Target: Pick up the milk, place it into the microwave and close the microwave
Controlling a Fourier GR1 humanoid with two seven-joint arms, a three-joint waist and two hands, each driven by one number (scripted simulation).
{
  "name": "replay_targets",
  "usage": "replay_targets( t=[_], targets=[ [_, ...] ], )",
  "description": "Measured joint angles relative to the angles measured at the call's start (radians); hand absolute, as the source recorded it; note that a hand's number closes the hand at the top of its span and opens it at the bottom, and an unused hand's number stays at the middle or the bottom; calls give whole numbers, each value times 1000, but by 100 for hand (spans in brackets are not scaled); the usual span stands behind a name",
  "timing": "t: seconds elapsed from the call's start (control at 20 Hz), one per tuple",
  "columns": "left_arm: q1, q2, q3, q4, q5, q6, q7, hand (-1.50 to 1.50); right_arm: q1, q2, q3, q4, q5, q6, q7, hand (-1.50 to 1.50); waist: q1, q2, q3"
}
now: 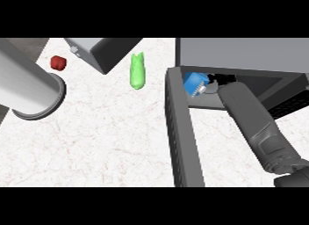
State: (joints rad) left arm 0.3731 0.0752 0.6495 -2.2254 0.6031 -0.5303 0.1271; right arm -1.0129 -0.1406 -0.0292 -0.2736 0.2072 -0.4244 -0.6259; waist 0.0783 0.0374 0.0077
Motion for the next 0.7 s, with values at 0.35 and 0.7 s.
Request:
replay_targets(
  t=[0.35,0.7],
  targets=[
    [-16,7,-14,8,-3,-9,5,-150,-41,-38,5,77,50,-162,-43,150,28,17,3],
    [-50,14,-31,43,-27,-11,4,-150,-78,-74,24,151,96,-270,-26,-150,48,27,-1]
  ],
)
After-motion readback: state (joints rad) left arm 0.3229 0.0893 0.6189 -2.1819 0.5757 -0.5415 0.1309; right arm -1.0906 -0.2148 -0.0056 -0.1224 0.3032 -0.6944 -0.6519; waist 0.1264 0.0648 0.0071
